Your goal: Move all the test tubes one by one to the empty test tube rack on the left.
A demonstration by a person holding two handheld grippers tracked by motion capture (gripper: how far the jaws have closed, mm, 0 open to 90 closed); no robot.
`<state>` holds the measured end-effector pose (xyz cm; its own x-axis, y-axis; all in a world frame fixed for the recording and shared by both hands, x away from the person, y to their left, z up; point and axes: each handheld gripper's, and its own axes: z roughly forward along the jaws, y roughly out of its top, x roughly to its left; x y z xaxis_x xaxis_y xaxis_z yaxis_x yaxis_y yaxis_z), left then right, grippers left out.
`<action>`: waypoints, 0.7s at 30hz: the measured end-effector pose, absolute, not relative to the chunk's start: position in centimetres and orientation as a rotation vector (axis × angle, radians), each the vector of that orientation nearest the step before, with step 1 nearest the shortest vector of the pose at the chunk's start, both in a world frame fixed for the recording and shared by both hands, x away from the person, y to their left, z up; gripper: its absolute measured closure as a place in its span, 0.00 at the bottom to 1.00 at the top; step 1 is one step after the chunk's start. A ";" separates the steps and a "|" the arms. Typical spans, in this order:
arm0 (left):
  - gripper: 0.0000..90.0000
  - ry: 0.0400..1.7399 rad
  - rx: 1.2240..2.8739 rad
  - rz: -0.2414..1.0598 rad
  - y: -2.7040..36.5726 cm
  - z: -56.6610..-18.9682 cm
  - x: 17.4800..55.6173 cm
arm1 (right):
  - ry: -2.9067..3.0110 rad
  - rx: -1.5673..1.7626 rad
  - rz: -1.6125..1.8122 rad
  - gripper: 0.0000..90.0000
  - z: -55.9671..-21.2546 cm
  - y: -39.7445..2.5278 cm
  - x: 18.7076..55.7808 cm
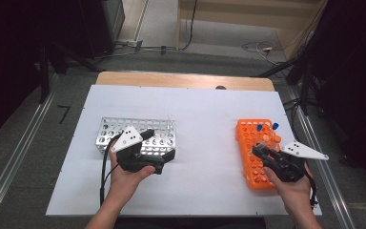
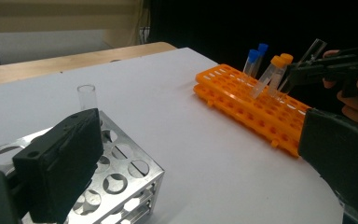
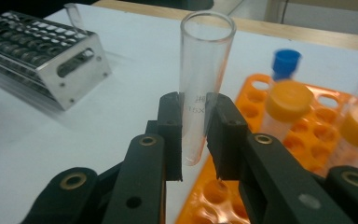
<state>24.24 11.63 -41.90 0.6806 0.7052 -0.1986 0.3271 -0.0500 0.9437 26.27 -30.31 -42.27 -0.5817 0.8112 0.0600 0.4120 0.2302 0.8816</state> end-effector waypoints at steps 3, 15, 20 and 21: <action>0.01 0.843 1.646 0.373 11.4 -41.8 24.2 | 2.122 1.083 1.325 0.82 -41.6 -29.1 26.5; 0.01 0.814 1.651 0.355 10.7 -41.5 23.8 | 2.226 0.963 1.414 0.82 -41.5 -24.7 27.2; 0.03 0.787 1.668 0.335 9.8 -41.5 23.7 | 2.299 0.904 1.416 0.82 -42.2 -23.2 26.9; 0.03 0.782 1.671 0.333 9.6 -41.5 23.7 | 2.311 0.896 1.418 0.82 -42.3 -22.9 26.8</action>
<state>23.71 9.61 -41.48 0.7331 0.6522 -0.1927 0.3136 -0.0728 0.9468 26.80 -22.89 -42.33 -0.7665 0.6377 0.0766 0.3571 0.3240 0.8761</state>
